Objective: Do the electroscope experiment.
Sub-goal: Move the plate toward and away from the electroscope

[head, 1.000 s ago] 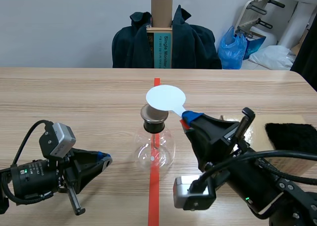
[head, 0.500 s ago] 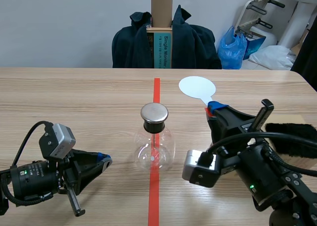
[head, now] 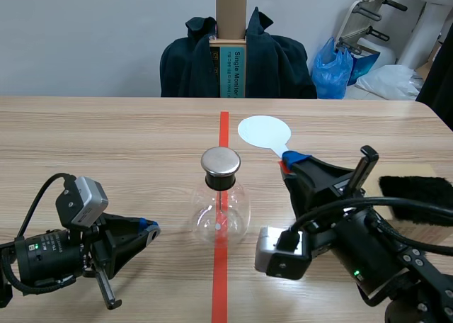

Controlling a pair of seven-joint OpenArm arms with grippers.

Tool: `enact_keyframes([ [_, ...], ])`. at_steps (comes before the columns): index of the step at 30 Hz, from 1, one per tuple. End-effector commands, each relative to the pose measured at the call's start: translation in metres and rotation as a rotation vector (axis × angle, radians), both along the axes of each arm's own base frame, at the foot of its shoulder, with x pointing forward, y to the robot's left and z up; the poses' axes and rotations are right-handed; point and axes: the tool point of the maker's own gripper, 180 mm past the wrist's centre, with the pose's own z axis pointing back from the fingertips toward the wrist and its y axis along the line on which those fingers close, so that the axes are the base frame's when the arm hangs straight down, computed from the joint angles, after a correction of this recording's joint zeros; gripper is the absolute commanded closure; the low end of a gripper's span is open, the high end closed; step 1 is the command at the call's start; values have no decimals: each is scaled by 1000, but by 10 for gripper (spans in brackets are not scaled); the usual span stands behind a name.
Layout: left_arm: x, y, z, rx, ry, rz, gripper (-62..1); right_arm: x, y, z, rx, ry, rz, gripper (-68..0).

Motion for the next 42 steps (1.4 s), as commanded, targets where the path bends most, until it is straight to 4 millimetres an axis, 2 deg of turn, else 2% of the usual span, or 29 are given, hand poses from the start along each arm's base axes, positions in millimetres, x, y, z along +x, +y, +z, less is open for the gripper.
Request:
enact_keyframes([
  [1,7,-3,12,-31,-33,6,-27,3,0,10,-7,-45,28,-8],
  [8,7,-3,12,-31,-33,6,-27,-13,18,10,-17,-52,160,-8],
  [16,7,-3,12,-31,-33,6,-27,-19,25,10,-21,-55,213,-8],
  [34,9,-5,12,-30,-46,20,-27,-19,25,10,-21,-55,210,-8],
  [42,9,-5,12,-30,-46,20,-27,-3,8,10,-12,-49,82,-8],
])
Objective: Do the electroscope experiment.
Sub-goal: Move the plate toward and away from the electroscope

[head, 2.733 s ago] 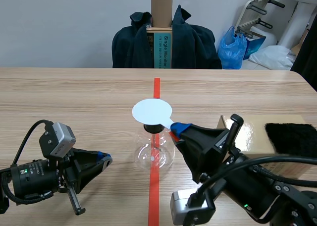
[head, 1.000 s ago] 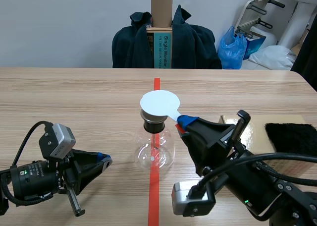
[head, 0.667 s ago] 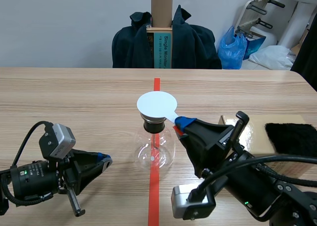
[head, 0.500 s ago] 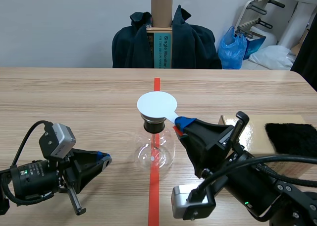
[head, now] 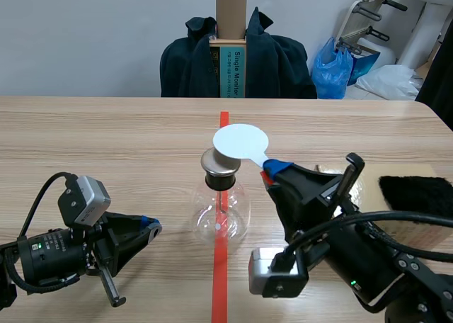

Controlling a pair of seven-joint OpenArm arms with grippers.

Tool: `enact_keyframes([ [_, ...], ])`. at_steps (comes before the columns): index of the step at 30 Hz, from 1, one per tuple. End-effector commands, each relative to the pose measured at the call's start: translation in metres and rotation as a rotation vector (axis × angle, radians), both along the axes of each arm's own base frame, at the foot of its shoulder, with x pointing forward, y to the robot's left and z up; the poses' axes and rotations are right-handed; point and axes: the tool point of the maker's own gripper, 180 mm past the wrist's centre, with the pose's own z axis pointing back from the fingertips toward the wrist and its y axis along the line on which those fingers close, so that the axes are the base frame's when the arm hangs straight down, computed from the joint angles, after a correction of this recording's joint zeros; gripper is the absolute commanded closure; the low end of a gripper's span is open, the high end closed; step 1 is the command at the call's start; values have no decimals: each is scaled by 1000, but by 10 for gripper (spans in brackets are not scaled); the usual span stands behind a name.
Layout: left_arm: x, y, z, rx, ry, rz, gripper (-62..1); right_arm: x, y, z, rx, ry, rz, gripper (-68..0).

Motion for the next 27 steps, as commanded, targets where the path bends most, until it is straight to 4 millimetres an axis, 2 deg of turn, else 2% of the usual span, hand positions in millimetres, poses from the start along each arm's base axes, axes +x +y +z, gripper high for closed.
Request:
enact_keyframes([
  [1,6,-4,11,-31,-30,3,-27,10,-9,11,0,-42,-35,-8],
  [8,6,-4,11,-31,-30,3,-27,25,-31,11,11,-35,-183,-8],
  [16,6,-4,11,-31,-30,2,-27,34,-46,11,18,-30,-280,-8],
  [23,6,-3,11,-30,-30,2,-27,34,-47,11,18,-30,-288,-8],
  [27,6,-3,11,-30,-30,2,-27,31,-41,11,13,-33,-246,-8],
])
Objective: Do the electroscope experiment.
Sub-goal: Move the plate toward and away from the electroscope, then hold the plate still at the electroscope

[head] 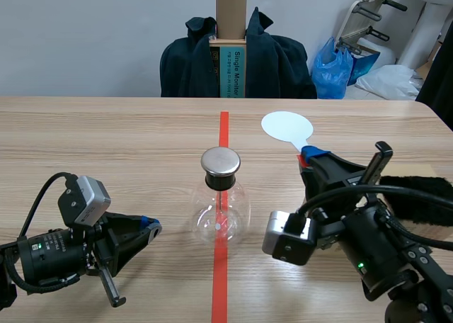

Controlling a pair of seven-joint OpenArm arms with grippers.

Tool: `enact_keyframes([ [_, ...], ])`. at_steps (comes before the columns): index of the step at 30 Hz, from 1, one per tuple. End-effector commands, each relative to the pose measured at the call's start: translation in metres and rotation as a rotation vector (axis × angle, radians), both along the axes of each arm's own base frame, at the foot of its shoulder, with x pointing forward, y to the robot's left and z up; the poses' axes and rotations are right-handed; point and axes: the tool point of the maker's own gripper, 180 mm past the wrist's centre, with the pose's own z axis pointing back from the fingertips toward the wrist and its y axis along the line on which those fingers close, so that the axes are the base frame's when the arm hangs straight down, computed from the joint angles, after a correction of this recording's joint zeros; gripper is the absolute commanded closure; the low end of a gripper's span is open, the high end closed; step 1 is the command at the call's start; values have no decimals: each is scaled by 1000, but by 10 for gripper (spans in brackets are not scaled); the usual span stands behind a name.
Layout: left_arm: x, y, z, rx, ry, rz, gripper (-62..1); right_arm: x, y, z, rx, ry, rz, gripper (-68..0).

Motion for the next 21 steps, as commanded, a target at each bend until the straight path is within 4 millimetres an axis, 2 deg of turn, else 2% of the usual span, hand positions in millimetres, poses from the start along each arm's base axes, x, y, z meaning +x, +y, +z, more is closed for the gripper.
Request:
enact_keyframes([
  [1,6,-3,11,-30,-30,2,-27,4,1,12,-8,-46,28,-8],
  [12,6,-3,11,-30,-30,2,-27,-22,38,10,-35,-59,278,-8],
  [21,6,-3,11,-30,-30,2,-27,-33,49,9,-42,-63,368,-8],
])
